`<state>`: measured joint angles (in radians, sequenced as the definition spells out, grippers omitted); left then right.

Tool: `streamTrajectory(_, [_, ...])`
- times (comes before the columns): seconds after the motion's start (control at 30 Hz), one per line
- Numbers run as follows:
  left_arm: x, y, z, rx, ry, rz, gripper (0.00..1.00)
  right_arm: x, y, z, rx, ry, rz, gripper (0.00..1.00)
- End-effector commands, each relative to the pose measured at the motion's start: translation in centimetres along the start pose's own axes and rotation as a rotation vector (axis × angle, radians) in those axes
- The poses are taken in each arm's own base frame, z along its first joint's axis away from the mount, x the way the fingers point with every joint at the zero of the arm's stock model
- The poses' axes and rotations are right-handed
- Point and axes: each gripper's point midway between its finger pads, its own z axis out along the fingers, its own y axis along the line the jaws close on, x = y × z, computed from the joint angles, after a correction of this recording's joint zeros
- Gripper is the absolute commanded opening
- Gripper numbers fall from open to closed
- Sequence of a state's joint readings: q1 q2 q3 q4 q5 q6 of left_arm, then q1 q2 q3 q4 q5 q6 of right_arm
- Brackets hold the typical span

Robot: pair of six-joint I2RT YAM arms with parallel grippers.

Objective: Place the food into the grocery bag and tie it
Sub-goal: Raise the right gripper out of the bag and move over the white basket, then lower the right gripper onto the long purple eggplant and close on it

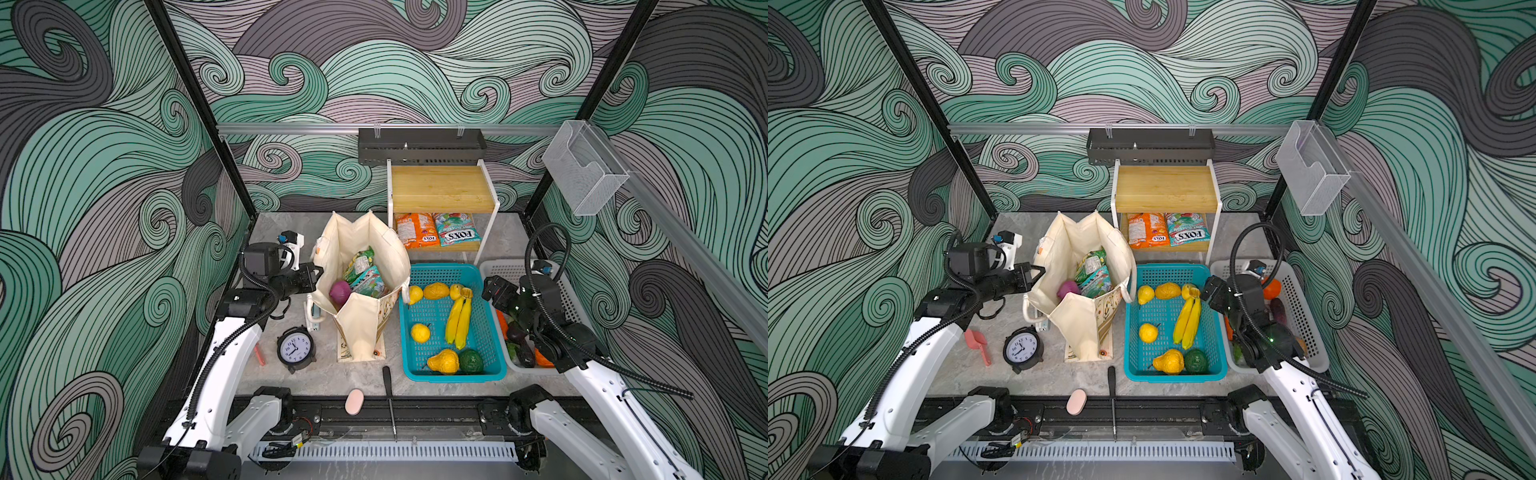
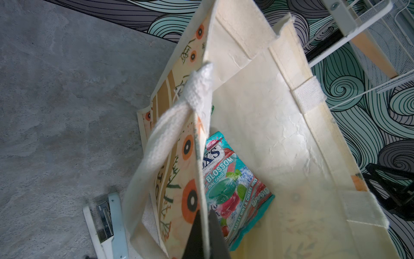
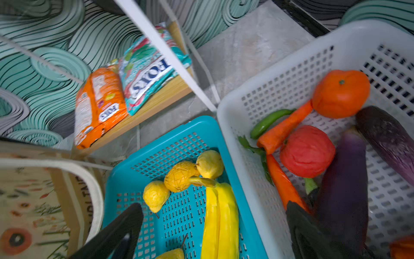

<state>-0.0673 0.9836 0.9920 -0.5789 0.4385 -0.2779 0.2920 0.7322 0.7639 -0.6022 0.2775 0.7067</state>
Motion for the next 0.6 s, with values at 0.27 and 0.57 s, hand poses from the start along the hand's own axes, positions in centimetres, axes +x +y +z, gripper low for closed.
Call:
streamTrajectory(0.27, [-0.1,-0.4,-0.4,0.017,-0.011,0.008,0.00,2.3,-6.1,1.5,0.170,0.041,0.311,0.98])
streamTrajectory(0.57, [0.0,-0.5,-0.4,0.017,-0.011,0.007,0.00,3.9,-8.0,2.5,0.226,0.081,0.414,0.89])
